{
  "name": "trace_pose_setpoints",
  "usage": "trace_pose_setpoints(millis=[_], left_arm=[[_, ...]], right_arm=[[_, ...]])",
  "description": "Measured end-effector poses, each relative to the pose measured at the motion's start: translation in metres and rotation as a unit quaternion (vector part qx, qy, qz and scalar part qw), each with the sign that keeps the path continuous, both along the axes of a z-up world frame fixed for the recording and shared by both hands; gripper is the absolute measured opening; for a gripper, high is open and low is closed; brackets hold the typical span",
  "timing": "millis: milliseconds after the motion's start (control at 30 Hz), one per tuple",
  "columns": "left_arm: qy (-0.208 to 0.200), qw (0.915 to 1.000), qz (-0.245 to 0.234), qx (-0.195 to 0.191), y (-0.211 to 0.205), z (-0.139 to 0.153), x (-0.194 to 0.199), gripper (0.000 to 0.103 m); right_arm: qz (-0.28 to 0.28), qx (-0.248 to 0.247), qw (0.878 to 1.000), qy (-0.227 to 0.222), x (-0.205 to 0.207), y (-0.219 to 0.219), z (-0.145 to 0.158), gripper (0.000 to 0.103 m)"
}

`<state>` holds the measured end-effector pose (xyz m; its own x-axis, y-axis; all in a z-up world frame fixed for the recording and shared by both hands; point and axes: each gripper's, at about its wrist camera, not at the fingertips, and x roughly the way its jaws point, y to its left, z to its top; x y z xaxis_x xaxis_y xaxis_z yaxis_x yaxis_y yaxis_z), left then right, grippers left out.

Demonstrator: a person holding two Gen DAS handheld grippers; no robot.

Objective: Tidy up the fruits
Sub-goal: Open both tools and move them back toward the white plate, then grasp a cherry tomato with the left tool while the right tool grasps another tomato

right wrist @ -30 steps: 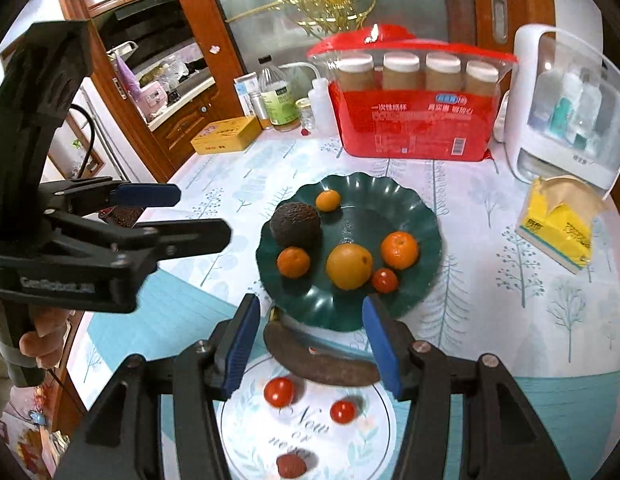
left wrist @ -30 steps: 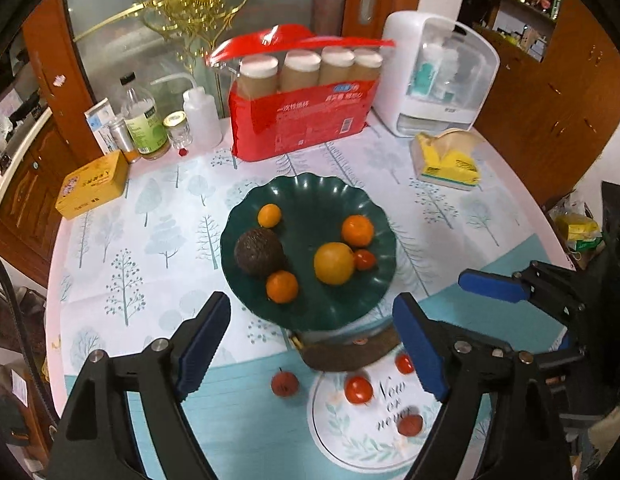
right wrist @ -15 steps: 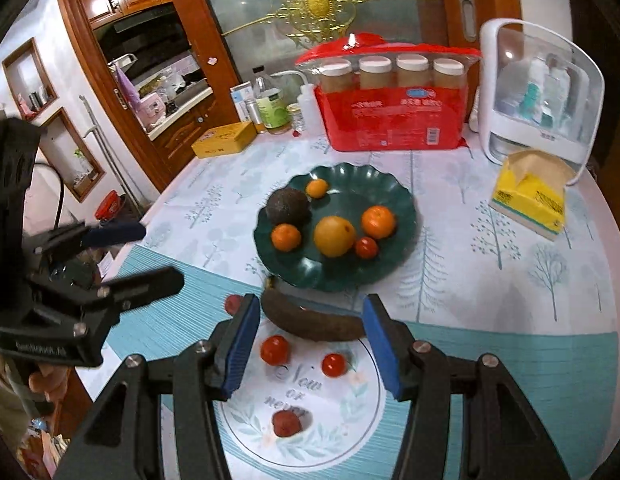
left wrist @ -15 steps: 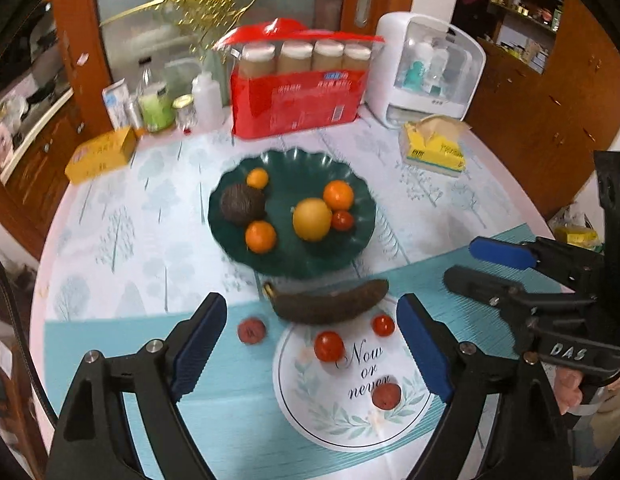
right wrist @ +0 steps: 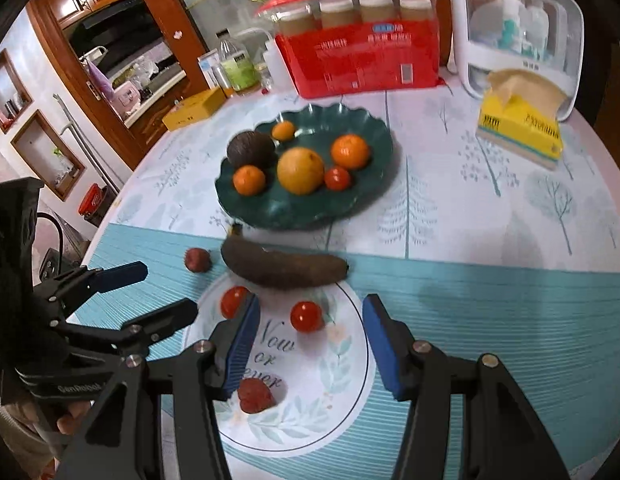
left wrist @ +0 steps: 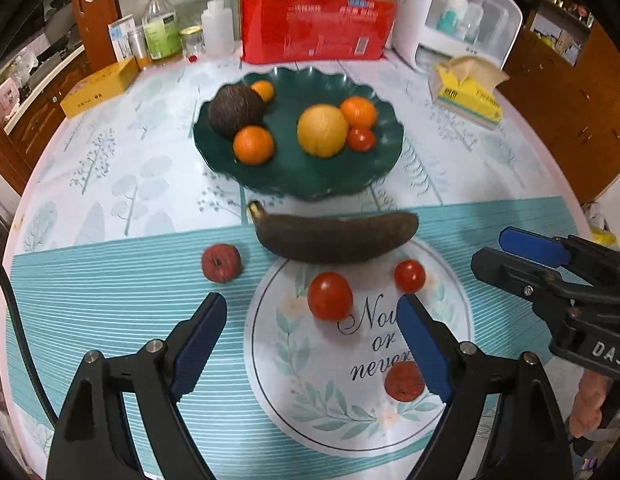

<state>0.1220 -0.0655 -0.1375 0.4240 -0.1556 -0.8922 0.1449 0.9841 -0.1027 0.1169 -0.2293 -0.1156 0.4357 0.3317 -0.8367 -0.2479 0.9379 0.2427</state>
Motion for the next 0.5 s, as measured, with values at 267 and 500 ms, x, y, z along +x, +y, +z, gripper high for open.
trace_pose_setpoints(millis=[267, 500], left_arm=[[0.003, 0.9998, -0.017, 0.010, -0.010, -0.025, 0.009, 0.082], [0.023, 0.9996, -0.017, 0.000, -0.009, -0.043, 0.018, 0.068]], right_arm=[[0.006, 0.008, 0.999, 0.034, 0.009, 0.009, -0.029, 0.052], [0.006, 0.009, 0.998, 0.065, 0.020, 0.011, -0.052, 0.042]])
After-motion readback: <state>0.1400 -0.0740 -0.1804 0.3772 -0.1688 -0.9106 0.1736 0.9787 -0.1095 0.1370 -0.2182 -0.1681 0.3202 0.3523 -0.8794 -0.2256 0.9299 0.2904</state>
